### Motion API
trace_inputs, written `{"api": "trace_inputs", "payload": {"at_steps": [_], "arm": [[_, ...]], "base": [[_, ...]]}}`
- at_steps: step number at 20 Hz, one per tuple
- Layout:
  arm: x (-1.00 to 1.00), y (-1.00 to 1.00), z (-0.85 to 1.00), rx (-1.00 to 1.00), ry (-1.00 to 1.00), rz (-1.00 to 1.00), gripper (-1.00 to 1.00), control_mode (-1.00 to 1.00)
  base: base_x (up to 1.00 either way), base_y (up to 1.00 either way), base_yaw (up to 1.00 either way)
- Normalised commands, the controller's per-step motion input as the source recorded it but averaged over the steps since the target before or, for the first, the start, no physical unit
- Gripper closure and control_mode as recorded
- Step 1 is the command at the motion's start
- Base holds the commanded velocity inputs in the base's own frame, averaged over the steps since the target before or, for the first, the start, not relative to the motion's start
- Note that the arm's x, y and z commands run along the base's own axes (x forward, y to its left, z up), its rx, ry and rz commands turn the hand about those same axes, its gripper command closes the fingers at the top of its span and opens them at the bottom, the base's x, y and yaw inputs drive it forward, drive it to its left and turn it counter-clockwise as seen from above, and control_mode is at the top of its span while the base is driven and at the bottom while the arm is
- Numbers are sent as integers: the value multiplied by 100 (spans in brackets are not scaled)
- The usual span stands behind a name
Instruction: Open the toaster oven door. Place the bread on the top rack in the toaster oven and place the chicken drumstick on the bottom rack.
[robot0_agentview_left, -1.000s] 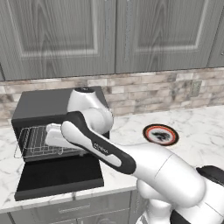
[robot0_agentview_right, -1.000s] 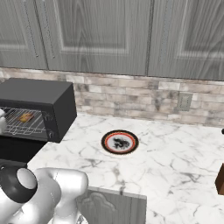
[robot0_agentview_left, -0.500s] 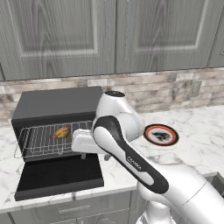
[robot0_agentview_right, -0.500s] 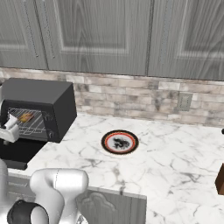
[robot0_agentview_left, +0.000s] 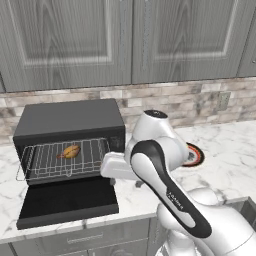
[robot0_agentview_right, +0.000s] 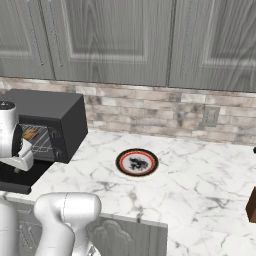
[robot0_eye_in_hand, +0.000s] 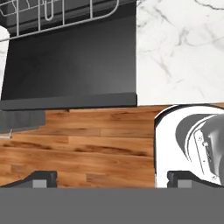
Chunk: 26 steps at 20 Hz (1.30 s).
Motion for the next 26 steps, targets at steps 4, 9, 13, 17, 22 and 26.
{"api": "trace_inputs", "payload": {"at_steps": [4,9,13,17,22,26], "arm": [[0,0,0,0,0,0,-100,-100],[0,0,0,0,0,0,-100,-100],[0,0,0,0,0,0,-100,-100],[0,0,0,0,0,0,-100,-100],[0,0,0,0,0,0,-100,100],[0,0,0,0,0,0,-100,100]], "base": [[0,0,0],[0,0,0],[0,0,0],[0,0,0],[0,0,0],[0,0,0]]}}
